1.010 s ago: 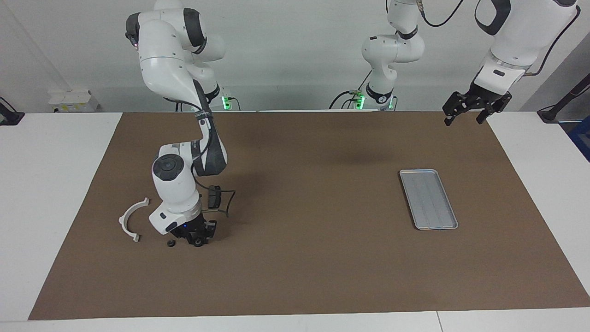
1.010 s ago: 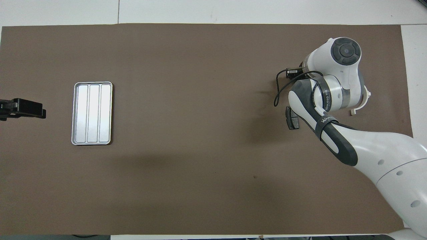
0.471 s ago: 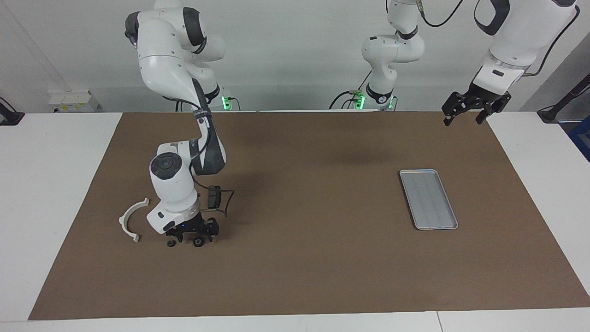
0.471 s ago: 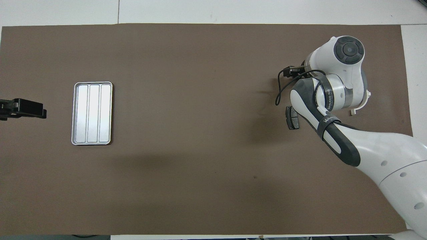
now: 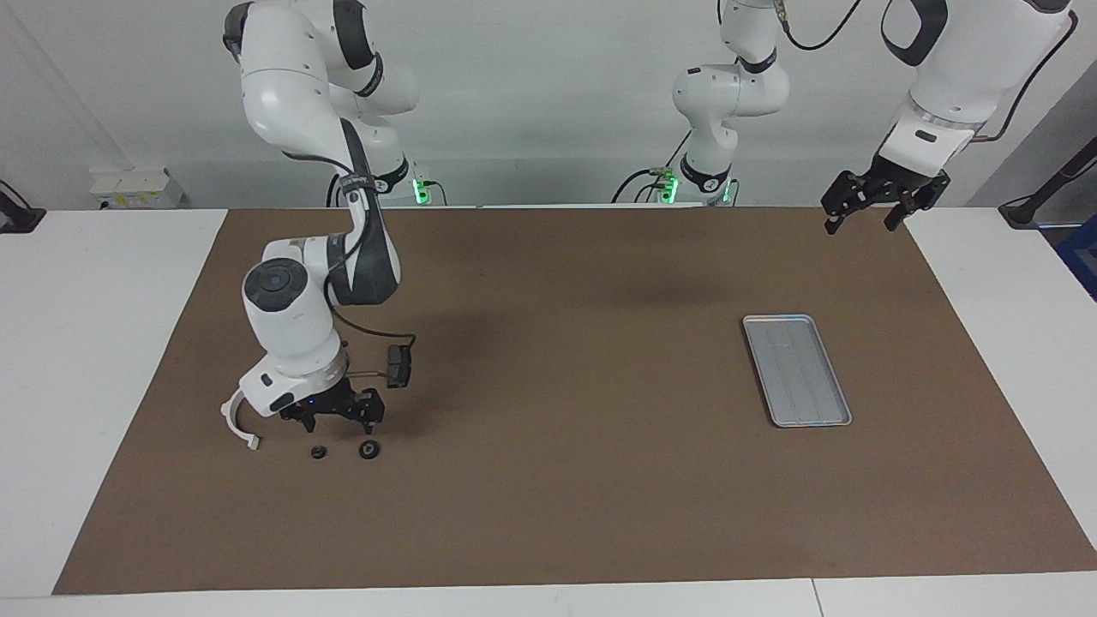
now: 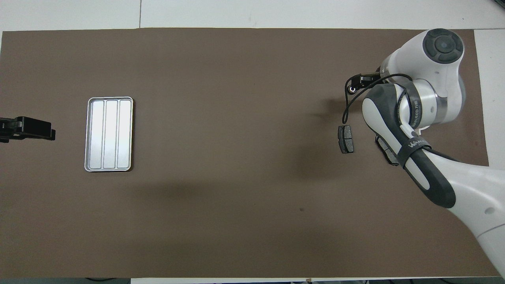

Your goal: Place bearing gear from tray to pile

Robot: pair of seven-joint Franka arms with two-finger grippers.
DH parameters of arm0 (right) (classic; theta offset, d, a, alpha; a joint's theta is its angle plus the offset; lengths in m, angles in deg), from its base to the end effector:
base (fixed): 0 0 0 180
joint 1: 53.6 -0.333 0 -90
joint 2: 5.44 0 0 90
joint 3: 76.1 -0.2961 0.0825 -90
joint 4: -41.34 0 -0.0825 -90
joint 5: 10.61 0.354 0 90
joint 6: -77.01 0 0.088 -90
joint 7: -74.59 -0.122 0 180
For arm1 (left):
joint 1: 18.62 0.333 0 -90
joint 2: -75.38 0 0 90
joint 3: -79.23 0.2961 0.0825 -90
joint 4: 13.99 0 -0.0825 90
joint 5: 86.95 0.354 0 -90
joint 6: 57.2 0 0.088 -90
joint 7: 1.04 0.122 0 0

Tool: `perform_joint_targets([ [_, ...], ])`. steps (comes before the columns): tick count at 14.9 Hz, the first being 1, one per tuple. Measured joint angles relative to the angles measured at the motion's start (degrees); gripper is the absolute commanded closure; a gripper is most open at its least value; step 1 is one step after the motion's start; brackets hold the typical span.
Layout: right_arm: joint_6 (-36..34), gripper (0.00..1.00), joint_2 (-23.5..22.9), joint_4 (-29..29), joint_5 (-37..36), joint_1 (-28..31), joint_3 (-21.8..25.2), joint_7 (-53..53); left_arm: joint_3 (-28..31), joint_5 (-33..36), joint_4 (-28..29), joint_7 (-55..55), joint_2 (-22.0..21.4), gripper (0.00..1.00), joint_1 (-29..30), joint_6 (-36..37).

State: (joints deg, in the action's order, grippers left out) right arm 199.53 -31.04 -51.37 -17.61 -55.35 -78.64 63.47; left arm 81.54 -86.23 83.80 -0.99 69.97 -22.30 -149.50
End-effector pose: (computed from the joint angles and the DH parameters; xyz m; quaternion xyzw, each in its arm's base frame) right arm 0.6489 0.0386 0.3544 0.9979 -0.0311 0.0425 0.0378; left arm 0.4991 -0.0096 0.5811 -0.9999 0.0127 0.0007 0.0044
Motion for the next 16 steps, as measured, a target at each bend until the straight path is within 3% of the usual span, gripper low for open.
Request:
perform_joint_targets([
  [4,-14.8,0.00,11.4,0.2,0.0,-0.2,-0.3,0.0,0.0,0.0,0.0,0.0,0.0,0.00,0.0,0.0],
  [9,-27.1,0.00,23.4,-0.2,4.5,-0.4,-1.0,0.0,0.0,0.0,0.0,0.0,0.0,0.00,-0.1,0.0],
  [12,-33.1,0.00,27.4,-0.2,5.1,-0.4,-1.6,3.7,0.0,0.0,0.0,0.0,0.0,0.00,-0.3,0.0],
  [16,-35.1,0.00,29.3,-0.3,5.2,-0.5,-2.9,5.3,0.0,0.0,0.2,0.0,0.0,0.00,-0.5,-0.1],
])
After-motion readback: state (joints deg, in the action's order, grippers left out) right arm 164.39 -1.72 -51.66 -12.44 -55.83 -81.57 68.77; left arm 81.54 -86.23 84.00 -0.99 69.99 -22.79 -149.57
